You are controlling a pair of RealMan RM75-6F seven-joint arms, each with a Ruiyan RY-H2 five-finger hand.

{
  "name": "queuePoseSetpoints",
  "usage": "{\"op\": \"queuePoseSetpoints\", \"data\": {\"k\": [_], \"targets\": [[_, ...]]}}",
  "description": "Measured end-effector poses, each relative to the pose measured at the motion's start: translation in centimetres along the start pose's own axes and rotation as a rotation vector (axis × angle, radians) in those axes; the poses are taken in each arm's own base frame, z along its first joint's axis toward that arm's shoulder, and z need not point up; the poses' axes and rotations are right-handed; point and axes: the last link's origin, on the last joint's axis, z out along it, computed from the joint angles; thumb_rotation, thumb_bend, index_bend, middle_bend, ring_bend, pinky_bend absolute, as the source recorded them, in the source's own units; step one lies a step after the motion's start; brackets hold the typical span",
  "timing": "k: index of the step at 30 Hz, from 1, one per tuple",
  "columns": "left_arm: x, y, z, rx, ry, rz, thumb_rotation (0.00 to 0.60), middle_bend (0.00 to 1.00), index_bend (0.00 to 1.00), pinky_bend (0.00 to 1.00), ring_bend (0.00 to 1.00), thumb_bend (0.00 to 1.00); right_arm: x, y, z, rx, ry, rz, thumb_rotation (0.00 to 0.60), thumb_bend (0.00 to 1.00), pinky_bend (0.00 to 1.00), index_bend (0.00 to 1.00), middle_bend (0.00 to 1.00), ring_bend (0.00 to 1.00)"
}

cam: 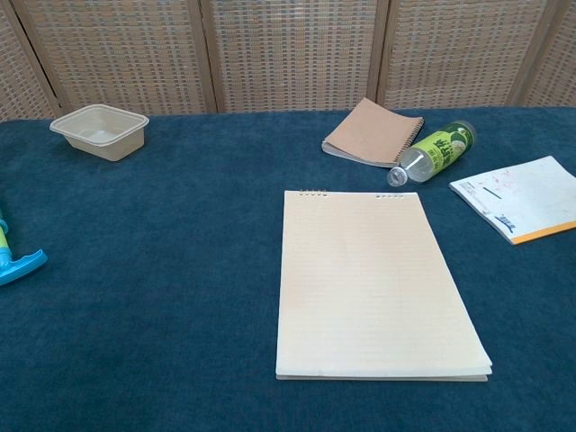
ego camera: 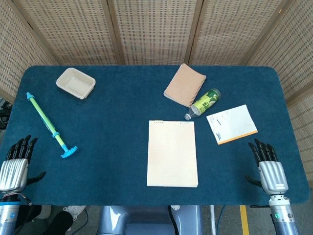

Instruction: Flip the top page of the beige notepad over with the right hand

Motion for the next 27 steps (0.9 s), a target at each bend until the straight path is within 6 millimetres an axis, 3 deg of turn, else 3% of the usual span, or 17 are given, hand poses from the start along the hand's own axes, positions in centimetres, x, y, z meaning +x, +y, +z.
{"op": "queuePoseSetpoints", "data": {"k": [27], "targets": [[0.35,0.26,-0.16,-0.016,0.003,-0.012,0.6,0.0,0.0,0.08,0.0,0.06,-0.18,-0.97,-0.54,0.034,-0.014,0.017,0.6,0.21,0.0,0.04,0.0,0.0]]}}
